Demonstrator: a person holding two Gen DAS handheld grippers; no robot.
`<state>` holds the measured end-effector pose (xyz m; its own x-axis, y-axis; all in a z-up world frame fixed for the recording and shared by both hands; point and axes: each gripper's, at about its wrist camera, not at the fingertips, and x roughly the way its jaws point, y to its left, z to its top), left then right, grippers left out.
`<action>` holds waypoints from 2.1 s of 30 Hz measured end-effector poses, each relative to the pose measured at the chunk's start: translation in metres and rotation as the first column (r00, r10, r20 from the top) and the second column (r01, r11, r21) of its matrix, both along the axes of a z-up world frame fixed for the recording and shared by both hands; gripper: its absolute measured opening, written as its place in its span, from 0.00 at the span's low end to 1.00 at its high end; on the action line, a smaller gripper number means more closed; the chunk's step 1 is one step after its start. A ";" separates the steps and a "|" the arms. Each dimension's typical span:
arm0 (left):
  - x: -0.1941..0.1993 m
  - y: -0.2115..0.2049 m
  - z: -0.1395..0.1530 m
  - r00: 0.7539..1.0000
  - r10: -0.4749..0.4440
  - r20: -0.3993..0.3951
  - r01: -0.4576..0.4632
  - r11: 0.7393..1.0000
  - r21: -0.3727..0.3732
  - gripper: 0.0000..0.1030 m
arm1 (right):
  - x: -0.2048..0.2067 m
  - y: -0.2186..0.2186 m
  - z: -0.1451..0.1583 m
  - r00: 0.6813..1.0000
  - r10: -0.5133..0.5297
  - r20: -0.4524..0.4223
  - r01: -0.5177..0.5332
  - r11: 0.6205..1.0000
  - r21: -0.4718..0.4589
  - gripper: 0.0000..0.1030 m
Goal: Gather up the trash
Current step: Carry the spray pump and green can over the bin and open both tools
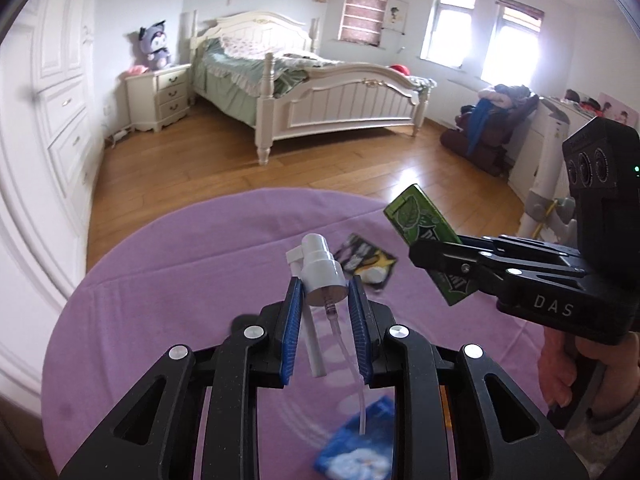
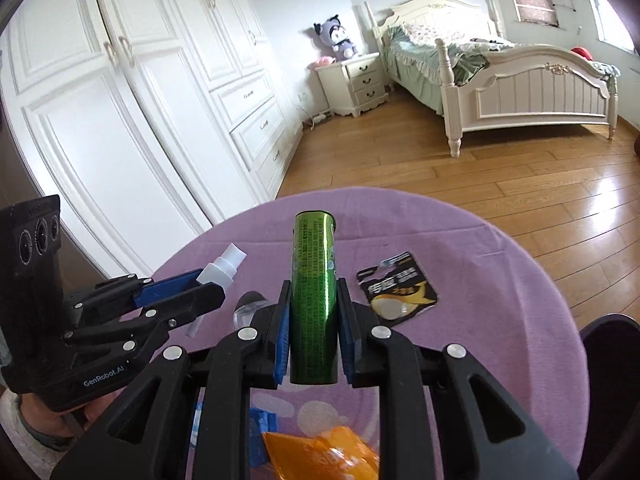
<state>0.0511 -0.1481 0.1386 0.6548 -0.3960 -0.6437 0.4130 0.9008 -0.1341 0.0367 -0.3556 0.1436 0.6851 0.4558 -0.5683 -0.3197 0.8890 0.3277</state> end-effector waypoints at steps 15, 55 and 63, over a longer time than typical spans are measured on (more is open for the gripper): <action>-0.009 -0.175 0.019 0.968 -0.244 0.056 0.247 0.967 -0.059 0.24 | -0.043 -0.160 0.004 0.934 -0.348 0.081 0.345 0.938 0.044 0.19; -0.002 -0.349 -0.054 0.905 -0.413 -0.106 0.411 0.911 -0.039 0.24 | -0.080 -0.282 -0.091 0.844 -0.520 -0.133 0.534 0.837 0.116 0.20; 0.002 -0.358 -0.056 0.901 -0.419 -0.113 0.418 0.908 -0.032 0.24 | -0.079 -0.290 -0.095 0.835 -0.529 -0.148 0.546 0.829 0.117 0.20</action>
